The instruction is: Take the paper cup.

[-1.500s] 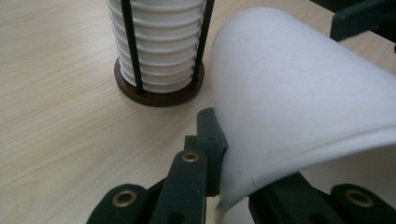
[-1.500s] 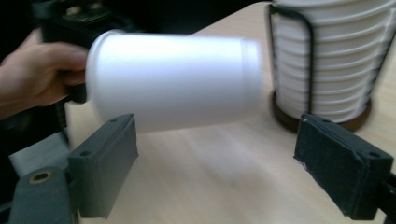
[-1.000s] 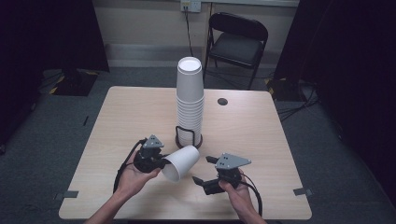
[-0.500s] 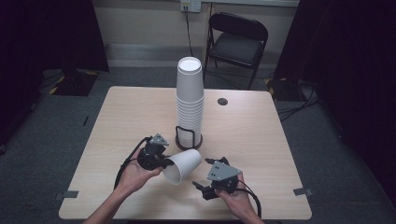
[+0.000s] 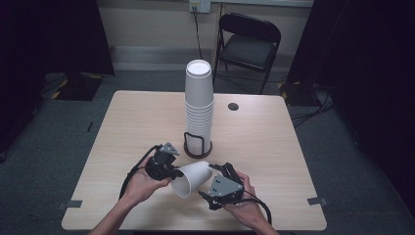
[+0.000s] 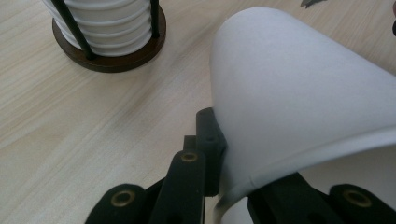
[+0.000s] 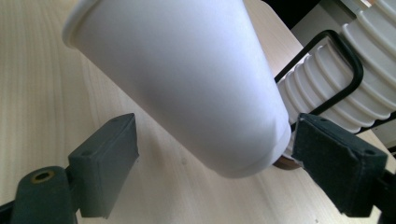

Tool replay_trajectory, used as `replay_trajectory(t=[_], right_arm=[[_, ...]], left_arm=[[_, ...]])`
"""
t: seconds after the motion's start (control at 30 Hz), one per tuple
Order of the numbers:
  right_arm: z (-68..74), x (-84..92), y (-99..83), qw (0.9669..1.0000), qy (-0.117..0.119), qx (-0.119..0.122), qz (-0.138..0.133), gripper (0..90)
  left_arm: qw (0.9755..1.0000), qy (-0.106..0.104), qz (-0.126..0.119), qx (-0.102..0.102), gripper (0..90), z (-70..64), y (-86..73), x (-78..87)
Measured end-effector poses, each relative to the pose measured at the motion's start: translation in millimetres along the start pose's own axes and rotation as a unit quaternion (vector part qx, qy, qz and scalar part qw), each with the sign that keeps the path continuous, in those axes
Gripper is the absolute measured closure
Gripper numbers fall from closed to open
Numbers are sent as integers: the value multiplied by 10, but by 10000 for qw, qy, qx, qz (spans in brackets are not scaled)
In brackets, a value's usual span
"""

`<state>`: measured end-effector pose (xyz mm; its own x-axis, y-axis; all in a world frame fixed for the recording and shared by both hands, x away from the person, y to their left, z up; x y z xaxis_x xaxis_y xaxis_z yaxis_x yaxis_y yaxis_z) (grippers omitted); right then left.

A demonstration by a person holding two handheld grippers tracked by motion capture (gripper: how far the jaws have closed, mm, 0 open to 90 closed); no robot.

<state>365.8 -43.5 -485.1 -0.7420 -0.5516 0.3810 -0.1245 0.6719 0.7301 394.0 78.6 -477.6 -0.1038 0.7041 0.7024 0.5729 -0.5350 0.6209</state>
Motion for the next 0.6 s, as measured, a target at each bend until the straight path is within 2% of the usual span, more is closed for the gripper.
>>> replay_trajectory(t=[0.13,0.27,0.47,0.6], right_arm=[[45,-42,21,9999,73,155,-16,139],[83,-70,62,9998,113,165,-98,137],[135,-109,66,9996,141,247,-27,123],[182,-138,85,9994,180,294,-13,112]], left_arm=[[10000,14,55,-20,868,-4,-8,3],[9999,26,101,-51,869,-11,-36,11],[9998,55,198,-49,869,-12,-68,26],[9993,1,365,-62,869,5,-101,29]])
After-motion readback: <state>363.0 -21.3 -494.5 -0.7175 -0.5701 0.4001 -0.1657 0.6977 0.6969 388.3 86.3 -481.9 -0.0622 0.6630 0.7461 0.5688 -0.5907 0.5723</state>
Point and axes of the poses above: each handheld gripper's, and its own axes: x roughly backward along the jaws, y roughly out of its top, z roughly to its left, the point moved 9 cm from there along -x, roughly forward along the jaws, and after that the axes turned 14 degrees about -y, right-handed, at the moved point
